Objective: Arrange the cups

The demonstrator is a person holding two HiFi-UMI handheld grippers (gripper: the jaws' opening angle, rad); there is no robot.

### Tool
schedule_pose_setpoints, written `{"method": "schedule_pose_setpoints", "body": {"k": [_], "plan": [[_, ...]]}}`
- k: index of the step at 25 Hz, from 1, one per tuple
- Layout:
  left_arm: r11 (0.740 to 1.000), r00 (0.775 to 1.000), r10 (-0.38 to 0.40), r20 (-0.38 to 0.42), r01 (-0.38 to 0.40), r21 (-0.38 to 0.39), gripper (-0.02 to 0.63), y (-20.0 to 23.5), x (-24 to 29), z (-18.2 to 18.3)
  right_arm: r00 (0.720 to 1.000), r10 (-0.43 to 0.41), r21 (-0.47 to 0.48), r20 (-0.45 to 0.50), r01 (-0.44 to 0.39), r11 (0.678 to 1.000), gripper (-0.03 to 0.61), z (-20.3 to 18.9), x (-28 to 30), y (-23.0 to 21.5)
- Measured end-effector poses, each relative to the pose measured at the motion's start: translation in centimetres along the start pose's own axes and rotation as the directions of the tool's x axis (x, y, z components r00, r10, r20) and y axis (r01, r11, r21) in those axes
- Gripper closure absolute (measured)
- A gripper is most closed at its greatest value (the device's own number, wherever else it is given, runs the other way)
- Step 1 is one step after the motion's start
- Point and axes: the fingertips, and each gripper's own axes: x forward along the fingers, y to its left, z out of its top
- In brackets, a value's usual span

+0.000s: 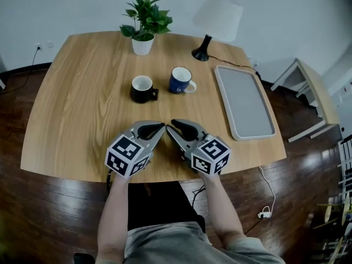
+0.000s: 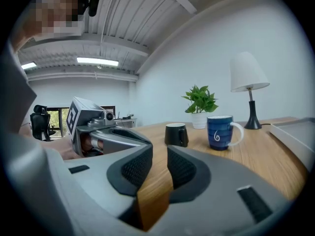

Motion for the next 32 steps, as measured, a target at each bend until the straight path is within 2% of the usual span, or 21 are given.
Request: {"method": "schedule_pose_setpoints", "body": {"k": [18,27,32], "plan": [[1.000,1.000,0.001,0.030,-0.001,0.010,0.606,-0.2,-0.1,0.4,0.999,-0.003,0.009,-0.037,0.003,1.000,0.491,-0.4,0.2,-0.2],[1.000,1.000,0.002,0.026,-0.003,0.010,0.606,-0.2,0.7,0.4,0.999,-0.032,0.010,-0.002,0.032,0.999,0.491,-0.1,-0.4,-0.8],[1.000,1.000,-0.002,0.024,0.002,0.011,0.606,-0.4,0.7,0.3,0.999,-0.015,-0.002,0.032,0.015,1.000,0.491,0.3,-0.9,-0.4]]}}
